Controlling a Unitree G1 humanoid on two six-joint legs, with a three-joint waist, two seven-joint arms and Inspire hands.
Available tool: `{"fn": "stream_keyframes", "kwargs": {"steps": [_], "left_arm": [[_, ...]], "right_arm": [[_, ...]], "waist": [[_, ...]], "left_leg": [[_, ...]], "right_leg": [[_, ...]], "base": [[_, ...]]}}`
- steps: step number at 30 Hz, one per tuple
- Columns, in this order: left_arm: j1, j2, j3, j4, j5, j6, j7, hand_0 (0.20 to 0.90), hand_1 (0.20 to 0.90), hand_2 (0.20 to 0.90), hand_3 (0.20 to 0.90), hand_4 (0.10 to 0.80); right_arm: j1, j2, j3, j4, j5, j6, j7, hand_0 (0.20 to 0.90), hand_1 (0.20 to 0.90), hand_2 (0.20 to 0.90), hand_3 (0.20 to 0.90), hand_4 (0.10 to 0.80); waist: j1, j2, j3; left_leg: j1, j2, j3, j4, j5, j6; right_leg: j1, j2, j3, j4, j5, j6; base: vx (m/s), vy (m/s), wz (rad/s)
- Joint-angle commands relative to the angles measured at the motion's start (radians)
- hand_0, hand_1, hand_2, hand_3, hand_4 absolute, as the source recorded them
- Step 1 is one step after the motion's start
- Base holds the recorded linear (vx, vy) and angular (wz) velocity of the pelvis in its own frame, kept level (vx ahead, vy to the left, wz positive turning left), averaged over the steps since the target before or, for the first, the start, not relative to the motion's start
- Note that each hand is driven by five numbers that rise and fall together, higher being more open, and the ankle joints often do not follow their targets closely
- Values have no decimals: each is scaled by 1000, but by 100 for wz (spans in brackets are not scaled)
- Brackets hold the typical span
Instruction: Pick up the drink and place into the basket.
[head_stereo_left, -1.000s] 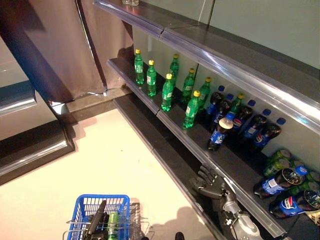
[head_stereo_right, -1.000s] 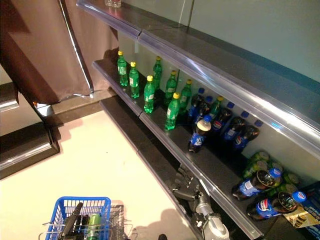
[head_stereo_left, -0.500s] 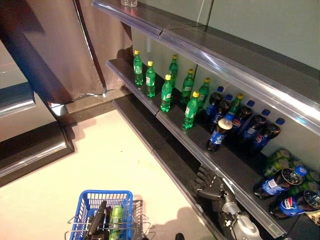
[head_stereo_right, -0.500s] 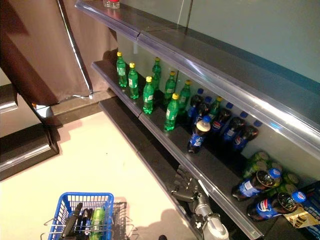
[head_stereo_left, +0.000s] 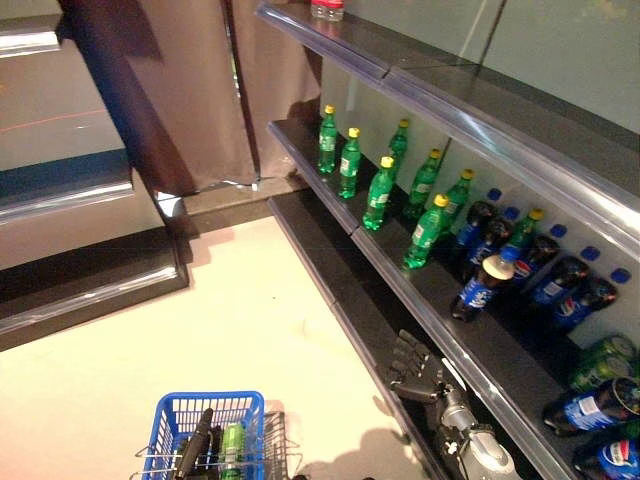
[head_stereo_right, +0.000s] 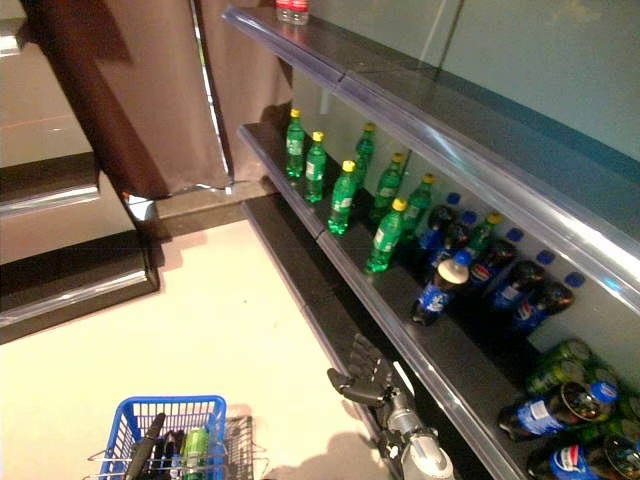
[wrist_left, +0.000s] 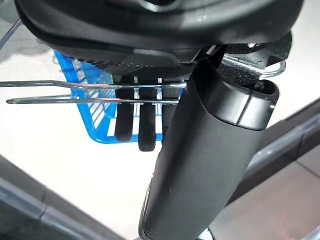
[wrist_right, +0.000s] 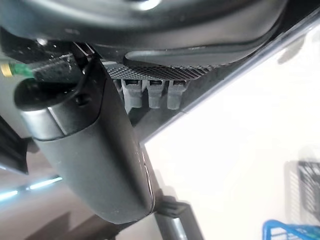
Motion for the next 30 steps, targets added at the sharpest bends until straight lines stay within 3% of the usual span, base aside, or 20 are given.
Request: {"fn": "stream_keyframes", "kwargs": {"steps": [1,3,7,10,13,15,19,22,23,25,28,30], "left_arm": [[-90,128,75,-137,52,-123,-164,300,300,300,200,100],[-89,127,70,-143,55,-124,-154,300,300,300,200,100],[-80,120,45,-140,64,-132,-149,300,300,300,200,100],[-48,115,43,-131,82,-118,-164,300,300,300,200,100],[-30,112,43,-137,94,-110,-152,300,300,300,200,100],[-18,104,49,-144,115,-108,-136,300,300,300,200,100],[2,92,76,-122,146,-88,-145,300,300,300,200,100],[27,84,111,-106,176,-67,-172,300,300,300,200,100],[25,79,117,-103,166,-68,-175,300,300,300,200,100],[14,70,118,-108,144,-74,-170,300,300,300,200,100],[-2,62,104,-135,132,-74,-156,300,300,300,200,100],[-12,61,82,-165,128,-72,-141,300,300,300,200,100]], "right_arm": [[-84,-18,13,-58,6,-118,0,900,900,900,900,800],[-92,-16,14,-49,5,-118,0,900,900,900,900,800],[-102,-24,13,-39,23,-129,-8,900,900,900,900,800],[-69,-47,-16,-50,47,-138,13,900,900,900,900,800],[-32,-53,-33,-72,44,-141,31,900,900,900,900,800],[-14,-54,-35,-79,44,-151,40,900,900,900,900,800],[-29,-59,-11,-75,37,-158,18,900,900,900,900,800],[-44,-71,-8,-96,23,-137,2,900,900,900,900,800],[-49,-78,-6,-105,14,-131,2,900,900,900,900,800],[-59,-90,0,-114,-4,-127,5,900,900,900,900,800],[-80,-107,-3,-107,2,-130,13,900,900,900,900,800],[-93,-106,-6,-98,5,-139,3,900,900,900,900,800]], "waist": [[31,25,-29],[37,17,-32],[31,-18,-31],[6,-37,-36],[-20,-34,-42],[-24,-34,-46],[-13,-20,-69],[-6,-3,-84],[-9,-6,-84],[-17,-12,-76],[-24,-27,-55],[-23,-30,-41]], "left_leg": [[-41,-91,-84,163,-192,2],[-42,-97,-91,167,-196,2],[-17,-125,-130,174,-225,-9],[25,-155,-163,183,-252,-30],[61,-158,-189,193,-272,-34],[70,-162,-210,208,-291,-22],[86,-143,-206,240,-311,-37],[59,-109,-175,357,-230,-81],[19,-101,-137,481,-182,-103],[-48,-85,-87,657,-134,-117],[-198,-53,1,931,-110,-107],[-254,-18,40,895,-125,-78]], "right_leg": [[-94,-40,16,150,221,8],[-98,-22,20,114,216,9],[-72,69,-12,-208,165,21],[-121,138,5,-347,244,37],[-167,157,6,-350,274,47],[-172,153,13,-314,267,45],[-125,141,-8,-295,223,12],[-60,134,-5,-291,163,-19],[-23,121,-1,-293,141,-31],[14,110,9,-285,111,-50],[50,97,23,-262,77,-83],[64,104,32,-257,62,-92]], "base": [[62,116,17],[138,23,20],[297,-56,39],[365,-21,51],[394,-52,79],[423,-130,64],[418,-193,26],[373,-187,29],[299,-148,37],[293,-156,34],[210,-146,6],[176,-76,-12]]}}
